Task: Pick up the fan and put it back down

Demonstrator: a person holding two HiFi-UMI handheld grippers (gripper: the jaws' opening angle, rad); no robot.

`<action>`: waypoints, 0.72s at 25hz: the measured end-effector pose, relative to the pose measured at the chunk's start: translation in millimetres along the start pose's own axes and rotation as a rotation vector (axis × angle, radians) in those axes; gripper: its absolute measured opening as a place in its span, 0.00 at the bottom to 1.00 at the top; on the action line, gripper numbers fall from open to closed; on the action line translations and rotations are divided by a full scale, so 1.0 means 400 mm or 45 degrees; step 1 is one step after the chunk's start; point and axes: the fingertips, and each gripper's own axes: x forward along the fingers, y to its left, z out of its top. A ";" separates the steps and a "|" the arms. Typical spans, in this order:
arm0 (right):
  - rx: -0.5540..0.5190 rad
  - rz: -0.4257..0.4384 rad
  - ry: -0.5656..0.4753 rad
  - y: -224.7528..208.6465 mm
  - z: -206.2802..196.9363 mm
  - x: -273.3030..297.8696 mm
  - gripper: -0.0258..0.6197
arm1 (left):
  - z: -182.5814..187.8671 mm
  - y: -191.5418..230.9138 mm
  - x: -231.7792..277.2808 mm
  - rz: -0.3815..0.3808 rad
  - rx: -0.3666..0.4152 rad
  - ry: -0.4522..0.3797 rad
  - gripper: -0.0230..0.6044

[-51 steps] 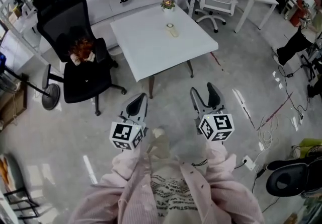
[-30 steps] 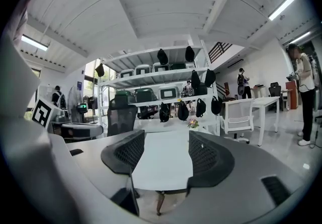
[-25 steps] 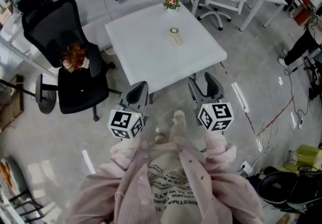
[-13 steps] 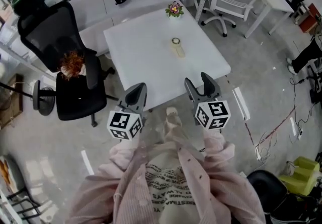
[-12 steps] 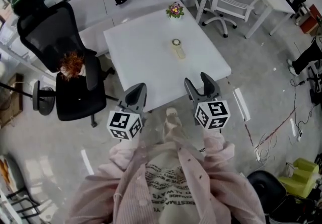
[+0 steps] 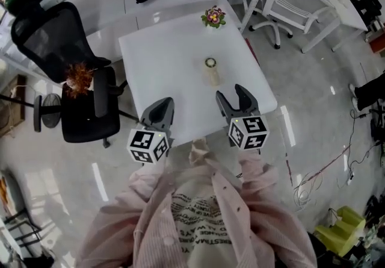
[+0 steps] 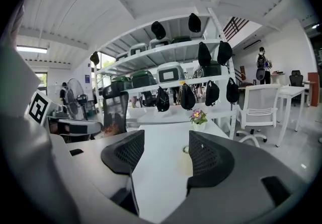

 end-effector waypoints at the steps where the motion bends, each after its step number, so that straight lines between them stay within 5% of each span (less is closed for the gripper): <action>1: 0.007 0.011 0.017 -0.014 -0.004 0.020 0.42 | 0.001 0.004 0.020 0.008 -0.006 0.009 0.04; 18: 0.104 0.115 0.322 -0.196 -0.175 0.340 0.42 | -0.109 0.084 0.323 0.115 -0.173 0.178 0.04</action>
